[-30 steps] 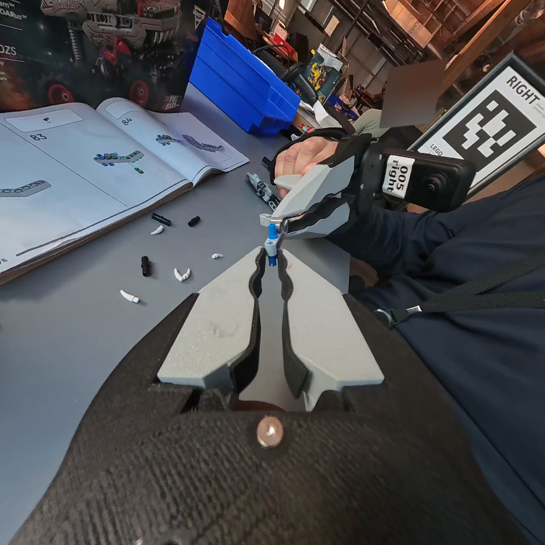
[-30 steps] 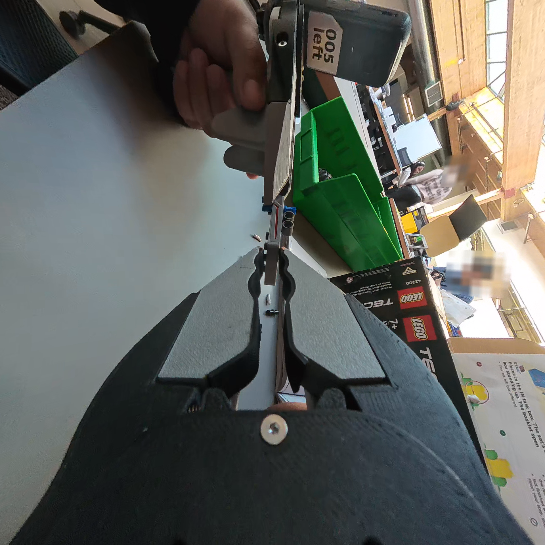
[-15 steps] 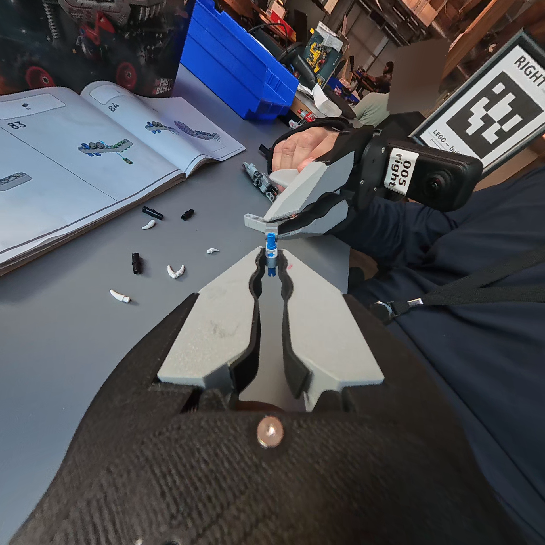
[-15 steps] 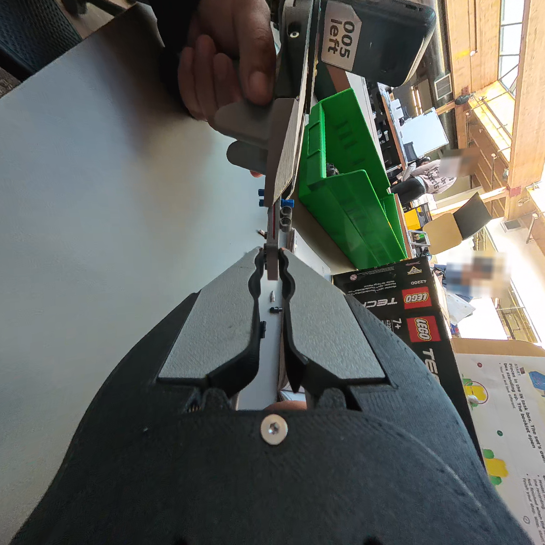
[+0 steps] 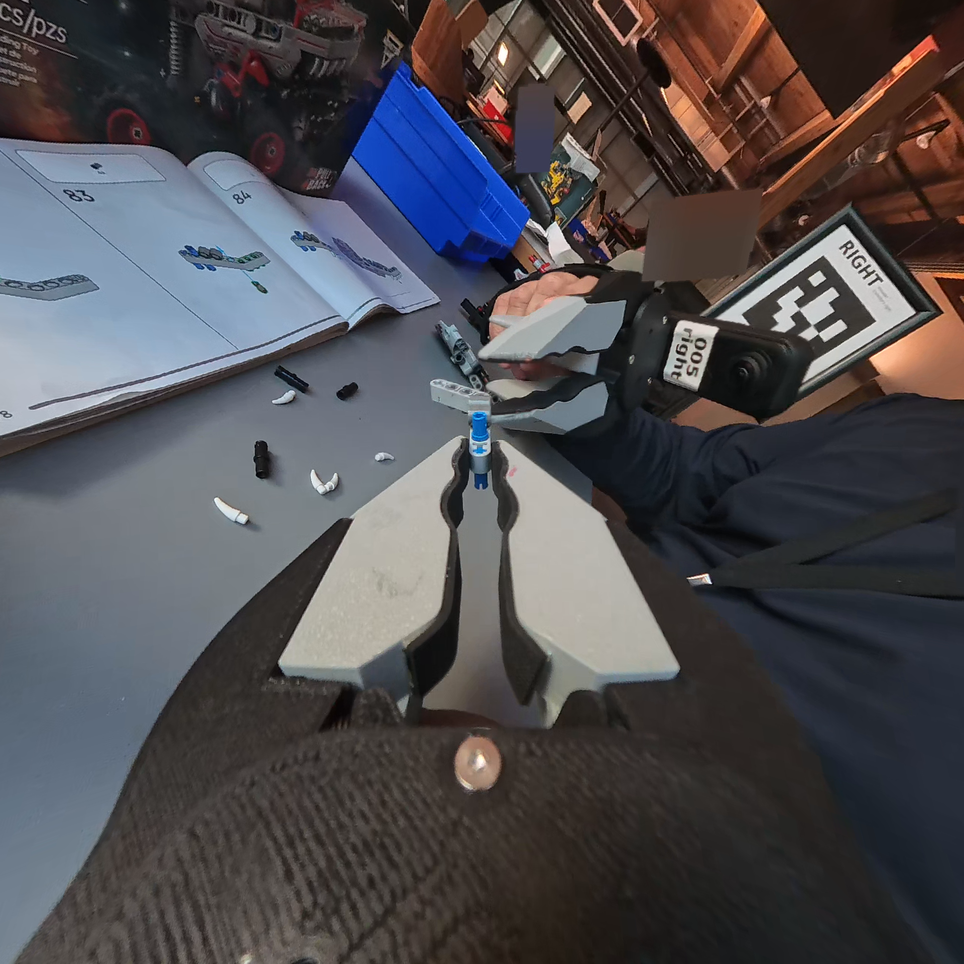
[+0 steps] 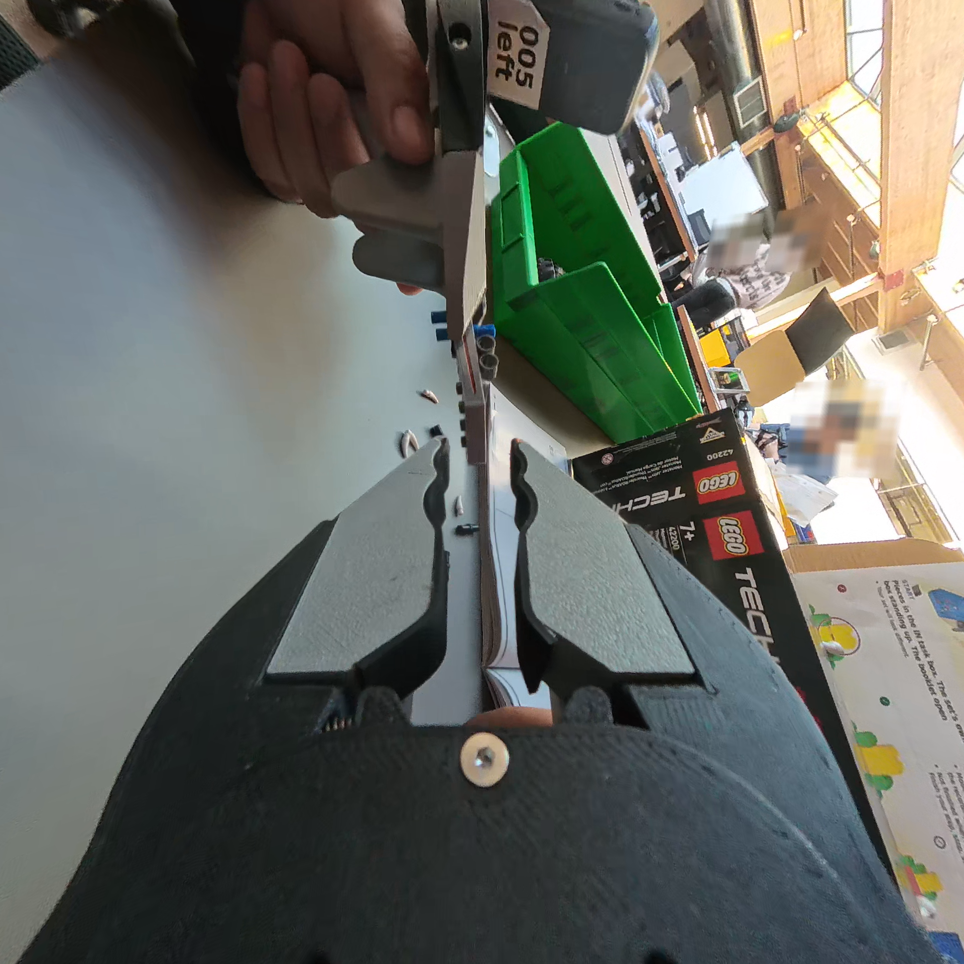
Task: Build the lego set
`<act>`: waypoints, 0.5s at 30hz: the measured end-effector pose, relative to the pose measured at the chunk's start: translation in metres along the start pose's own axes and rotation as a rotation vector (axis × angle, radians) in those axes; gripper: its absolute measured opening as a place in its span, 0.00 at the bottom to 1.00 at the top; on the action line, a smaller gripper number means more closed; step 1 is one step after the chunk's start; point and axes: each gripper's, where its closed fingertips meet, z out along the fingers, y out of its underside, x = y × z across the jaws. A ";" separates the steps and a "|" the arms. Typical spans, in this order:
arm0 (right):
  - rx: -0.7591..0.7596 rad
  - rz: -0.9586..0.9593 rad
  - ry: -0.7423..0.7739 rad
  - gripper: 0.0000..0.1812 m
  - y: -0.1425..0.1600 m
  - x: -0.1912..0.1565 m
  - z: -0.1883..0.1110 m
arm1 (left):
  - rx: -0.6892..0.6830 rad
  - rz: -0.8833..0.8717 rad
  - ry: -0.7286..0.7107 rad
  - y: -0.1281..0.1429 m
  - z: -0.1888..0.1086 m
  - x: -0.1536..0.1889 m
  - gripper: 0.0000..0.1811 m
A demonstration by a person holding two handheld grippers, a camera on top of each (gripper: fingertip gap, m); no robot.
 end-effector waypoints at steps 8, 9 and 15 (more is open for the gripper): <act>-0.037 0.047 0.019 0.14 0.011 0.011 -0.003 | 0.069 -0.068 0.063 -0.010 -0.008 0.001 0.03; -0.040 0.051 0.023 0.14 0.012 0.012 -0.004 | 0.079 -0.075 0.073 -0.012 -0.009 0.002 0.03; -0.069 0.102 0.035 0.12 0.022 0.022 -0.011 | 0.119 -0.122 0.106 -0.017 -0.014 0.001 0.02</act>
